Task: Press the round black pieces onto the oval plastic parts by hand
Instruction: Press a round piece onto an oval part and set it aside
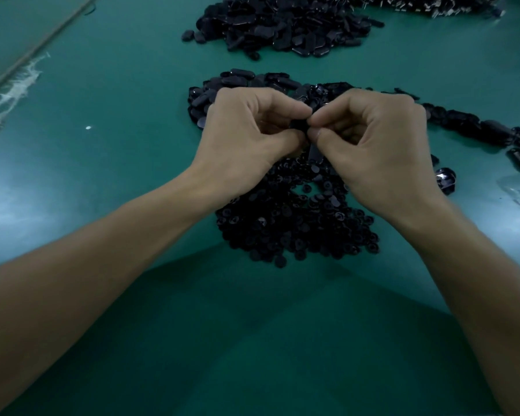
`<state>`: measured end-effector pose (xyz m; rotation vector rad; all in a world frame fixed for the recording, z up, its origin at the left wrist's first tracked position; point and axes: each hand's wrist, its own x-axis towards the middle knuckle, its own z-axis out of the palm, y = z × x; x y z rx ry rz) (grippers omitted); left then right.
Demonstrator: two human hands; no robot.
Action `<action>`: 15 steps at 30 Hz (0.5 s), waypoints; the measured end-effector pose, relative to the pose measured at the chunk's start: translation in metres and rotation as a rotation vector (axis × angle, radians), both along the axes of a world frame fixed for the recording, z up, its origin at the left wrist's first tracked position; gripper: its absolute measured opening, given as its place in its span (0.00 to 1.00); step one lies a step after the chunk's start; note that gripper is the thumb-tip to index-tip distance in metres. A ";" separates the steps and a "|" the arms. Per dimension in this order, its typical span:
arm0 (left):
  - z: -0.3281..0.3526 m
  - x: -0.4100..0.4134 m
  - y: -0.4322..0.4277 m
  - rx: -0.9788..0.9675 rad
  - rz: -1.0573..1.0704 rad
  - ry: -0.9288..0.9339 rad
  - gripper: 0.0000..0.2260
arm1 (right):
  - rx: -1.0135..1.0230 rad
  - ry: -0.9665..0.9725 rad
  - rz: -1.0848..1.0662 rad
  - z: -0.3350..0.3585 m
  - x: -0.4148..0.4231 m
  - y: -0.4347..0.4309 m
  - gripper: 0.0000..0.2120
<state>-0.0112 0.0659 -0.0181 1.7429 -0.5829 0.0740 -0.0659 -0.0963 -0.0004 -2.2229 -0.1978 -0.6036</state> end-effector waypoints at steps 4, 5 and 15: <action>0.000 0.000 0.000 0.052 0.012 -0.082 0.10 | 0.038 0.033 0.008 0.000 0.000 -0.001 0.06; 0.000 0.000 0.000 0.061 0.009 -0.098 0.09 | 0.052 0.037 0.002 -0.001 0.000 -0.001 0.07; 0.002 0.005 0.006 0.157 -0.120 -0.131 0.09 | 0.150 0.133 0.021 0.001 -0.001 -0.006 0.12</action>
